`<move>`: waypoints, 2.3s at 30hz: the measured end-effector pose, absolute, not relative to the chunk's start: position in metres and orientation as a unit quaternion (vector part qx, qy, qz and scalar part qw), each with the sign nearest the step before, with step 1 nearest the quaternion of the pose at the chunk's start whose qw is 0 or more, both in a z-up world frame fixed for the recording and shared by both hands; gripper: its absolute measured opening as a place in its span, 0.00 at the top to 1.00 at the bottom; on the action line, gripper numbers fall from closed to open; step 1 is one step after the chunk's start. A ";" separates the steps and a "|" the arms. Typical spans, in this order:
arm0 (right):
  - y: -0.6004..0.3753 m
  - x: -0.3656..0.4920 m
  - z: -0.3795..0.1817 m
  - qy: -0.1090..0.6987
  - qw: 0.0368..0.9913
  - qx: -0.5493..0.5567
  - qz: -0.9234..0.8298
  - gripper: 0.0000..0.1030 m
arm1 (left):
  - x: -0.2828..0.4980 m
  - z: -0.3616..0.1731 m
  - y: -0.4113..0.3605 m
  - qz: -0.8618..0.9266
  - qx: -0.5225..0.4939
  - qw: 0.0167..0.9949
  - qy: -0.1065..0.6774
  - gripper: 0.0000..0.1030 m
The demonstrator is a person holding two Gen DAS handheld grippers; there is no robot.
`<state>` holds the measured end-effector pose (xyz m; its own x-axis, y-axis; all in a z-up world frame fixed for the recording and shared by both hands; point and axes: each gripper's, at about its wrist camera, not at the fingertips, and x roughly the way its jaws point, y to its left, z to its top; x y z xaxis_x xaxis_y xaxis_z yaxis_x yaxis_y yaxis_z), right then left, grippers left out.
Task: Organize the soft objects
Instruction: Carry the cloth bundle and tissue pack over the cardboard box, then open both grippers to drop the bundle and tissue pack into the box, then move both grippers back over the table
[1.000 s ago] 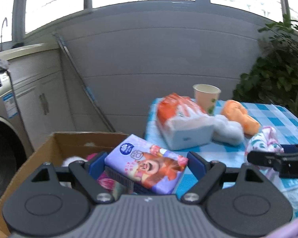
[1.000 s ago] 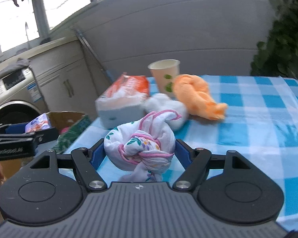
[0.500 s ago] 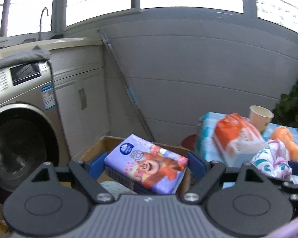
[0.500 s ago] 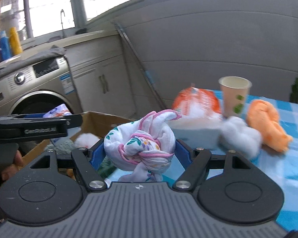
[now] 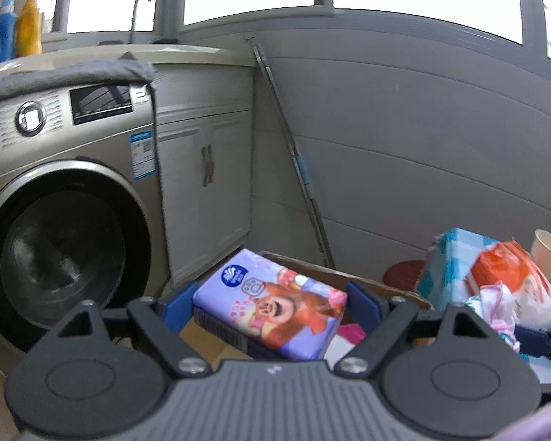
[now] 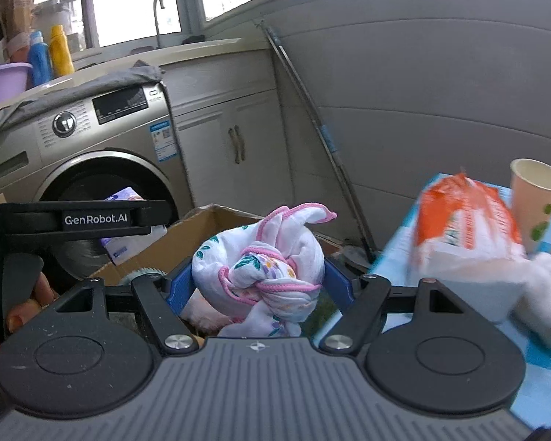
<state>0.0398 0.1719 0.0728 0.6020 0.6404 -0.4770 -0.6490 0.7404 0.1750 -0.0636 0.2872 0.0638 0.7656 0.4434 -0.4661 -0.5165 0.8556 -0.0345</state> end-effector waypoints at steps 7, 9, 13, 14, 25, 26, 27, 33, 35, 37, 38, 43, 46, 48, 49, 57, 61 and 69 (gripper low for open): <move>0.178 0.044 0.076 0.261 0.890 -0.002 0.373 0.11 | -0.065 0.066 0.302 0.271 -0.100 0.932 0.220 0.17; 0.182 0.044 0.076 0.260 0.890 -0.005 0.374 0.11 | -0.065 0.067 0.304 0.273 -0.104 0.931 0.218 0.17; 0.188 0.049 0.072 0.268 0.888 -0.011 0.373 0.11 | -0.065 0.067 0.306 0.275 -0.108 0.930 0.217 0.17; 0.188 0.050 0.070 0.271 0.888 -0.013 0.372 0.11 | -0.065 0.067 0.307 0.275 -0.109 0.930 0.218 0.17; 0.179 0.037 0.058 0.293 0.877 -0.011 0.382 0.02 | -0.056 0.060 0.307 0.268 -0.106 0.928 0.236 0.14; 0.176 0.033 0.060 0.290 0.878 -0.012 0.381 0.02 | -0.056 0.060 0.305 0.265 -0.105 0.930 0.234 0.14; 0.171 0.029 0.063 0.286 0.880 -0.013 0.380 0.02 | -0.056 0.061 0.303 0.263 -0.102 0.931 0.231 0.14; 0.147 0.010 0.078 0.269 0.893 -0.006 0.360 0.02 | -0.056 0.063 0.292 0.250 -0.090 0.936 0.229 0.14; 0.138 0.005 0.081 0.264 0.899 -0.004 0.350 0.02 | -0.056 0.063 0.288 0.239 -0.090 0.938 0.235 0.14; 0.129 0.001 0.083 0.264 0.903 0.000 0.338 0.02 | -0.056 0.064 0.283 0.235 -0.085 0.939 0.235 0.12; 0.124 0.000 0.083 0.265 0.905 0.002 0.333 0.02 | -0.056 0.064 0.280 0.234 -0.083 0.940 0.236 0.12; 0.106 -0.001 0.078 0.273 0.912 0.008 0.307 0.02 | -0.057 0.062 0.267 0.229 -0.069 0.941 0.241 0.09; 0.094 -0.004 0.074 0.276 0.914 0.012 0.296 0.02 | -0.057 0.061 0.258 0.222 -0.060 0.942 0.243 0.08; 0.087 -0.007 0.072 0.277 0.917 0.011 0.288 0.02 | -0.057 0.062 0.252 0.217 -0.055 0.944 0.243 0.06; 0.085 -0.008 0.072 0.277 0.918 0.011 0.285 0.02 | -0.057 0.062 0.249 0.214 -0.053 0.945 0.244 0.06; 0.062 -0.015 0.068 0.278 0.925 0.013 0.259 0.02 | -0.058 0.060 0.224 0.199 -0.022 0.948 0.249 0.06; 0.051 -0.019 0.066 0.281 0.928 0.017 0.244 0.00 | -0.058 0.060 0.211 0.190 -0.014 0.949 0.250 0.05; 0.026 -0.030 0.065 0.280 0.934 0.024 0.221 0.00 | -0.058 0.060 0.183 0.167 -0.002 0.954 0.251 0.05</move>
